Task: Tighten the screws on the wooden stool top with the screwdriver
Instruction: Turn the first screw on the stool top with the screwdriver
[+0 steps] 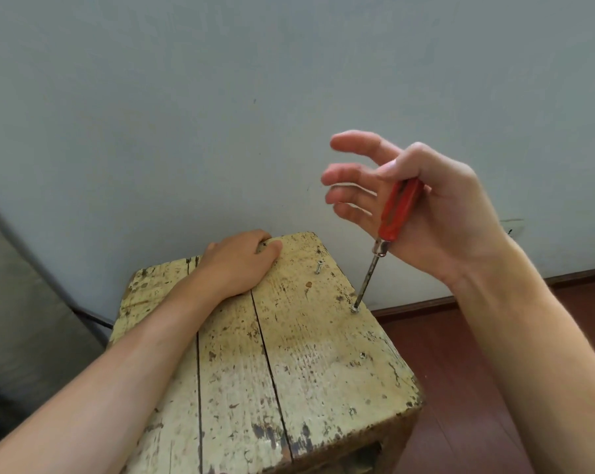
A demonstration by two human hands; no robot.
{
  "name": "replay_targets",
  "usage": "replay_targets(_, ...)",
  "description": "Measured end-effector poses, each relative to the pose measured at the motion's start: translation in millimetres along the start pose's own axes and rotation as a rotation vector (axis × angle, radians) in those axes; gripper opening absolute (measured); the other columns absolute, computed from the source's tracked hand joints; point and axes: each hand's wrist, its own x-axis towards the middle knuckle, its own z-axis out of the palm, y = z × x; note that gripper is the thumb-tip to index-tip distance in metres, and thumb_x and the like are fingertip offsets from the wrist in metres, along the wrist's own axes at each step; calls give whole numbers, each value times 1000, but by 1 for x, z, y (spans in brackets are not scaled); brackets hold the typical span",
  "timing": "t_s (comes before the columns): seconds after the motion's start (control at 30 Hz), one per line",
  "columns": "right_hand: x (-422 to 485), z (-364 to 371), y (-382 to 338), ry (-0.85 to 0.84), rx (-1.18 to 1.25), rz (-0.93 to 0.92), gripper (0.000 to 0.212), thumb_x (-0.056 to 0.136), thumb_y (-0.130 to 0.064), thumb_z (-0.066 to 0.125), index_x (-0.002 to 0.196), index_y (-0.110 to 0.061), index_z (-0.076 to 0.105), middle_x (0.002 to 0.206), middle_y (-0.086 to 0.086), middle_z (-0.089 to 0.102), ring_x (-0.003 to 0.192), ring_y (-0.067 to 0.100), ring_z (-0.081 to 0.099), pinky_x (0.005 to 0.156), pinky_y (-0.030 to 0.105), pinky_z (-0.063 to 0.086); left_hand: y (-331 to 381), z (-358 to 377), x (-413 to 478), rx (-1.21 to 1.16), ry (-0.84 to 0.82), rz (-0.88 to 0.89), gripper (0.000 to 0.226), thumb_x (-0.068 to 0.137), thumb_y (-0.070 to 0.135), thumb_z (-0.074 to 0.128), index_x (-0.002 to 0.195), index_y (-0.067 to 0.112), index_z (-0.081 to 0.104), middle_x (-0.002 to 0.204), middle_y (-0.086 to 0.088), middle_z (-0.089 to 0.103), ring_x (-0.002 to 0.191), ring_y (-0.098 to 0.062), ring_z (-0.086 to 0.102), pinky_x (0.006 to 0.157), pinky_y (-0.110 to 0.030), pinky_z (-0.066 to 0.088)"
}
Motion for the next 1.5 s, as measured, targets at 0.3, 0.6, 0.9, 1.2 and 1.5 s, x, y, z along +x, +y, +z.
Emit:
replay_targets(0.3, -1, 26, 7, 13, -113, -10, 50, 95, -25, 46, 49, -24, 29, 41, -7, 26, 35, 10, 19, 39, 17, 18, -1, -1, 0, -1, -12, -2, 47, 103, 57, 32, 134, 31, 57, 131, 7, 63, 122, -21, 56, 110, -49, 37)
replay_targets(0.6, -6, 47, 15, 452, -188, -136, 43, 100, -34, 52, 61, -23, 37, 50, -6, 24, 44, 16, 17, 42, 23, 19, -1, -1, 0, -5, -12, -3, 46, 103, 57, 32, 131, 32, 58, 124, 9, 63, 119, -20, 56, 110, -49, 36)
replay_targets(0.9, 8, 16, -4, -179, -90, 88, 28, 95, -15, 47, 97, -15, 74, 96, 10, 75, 82, 22, 70, 75, 29, 56, 1, -1, -1, 3, -6, 0, 45, 102, 58, 33, 128, 32, 59, 125, 6, 65, 118, -22, 58, 108, -48, 38)
replay_targets(1.2, 0, 43, 12, 258, -168, -87, 51, 95, -25, 49, 50, -24, 27, 43, -5, 21, 37, 14, 15, 40, 18, 17, 0, 0, 0, 12, -13, -1, 47, 103, 58, 32, 131, 31, 58, 129, 7, 64, 121, -21, 57, 110, -49, 37)
replay_targets(1.5, 0, 52, 15, 503, -174, -105, 42, 99, -33, 51, 64, -22, 31, 55, -3, 30, 45, 15, 22, 42, 23, 21, 0, -1, 0, 16, -6, -9, 47, 103, 58, 32, 131, 30, 58, 129, 6, 64, 122, -22, 56, 110, -47, 37)
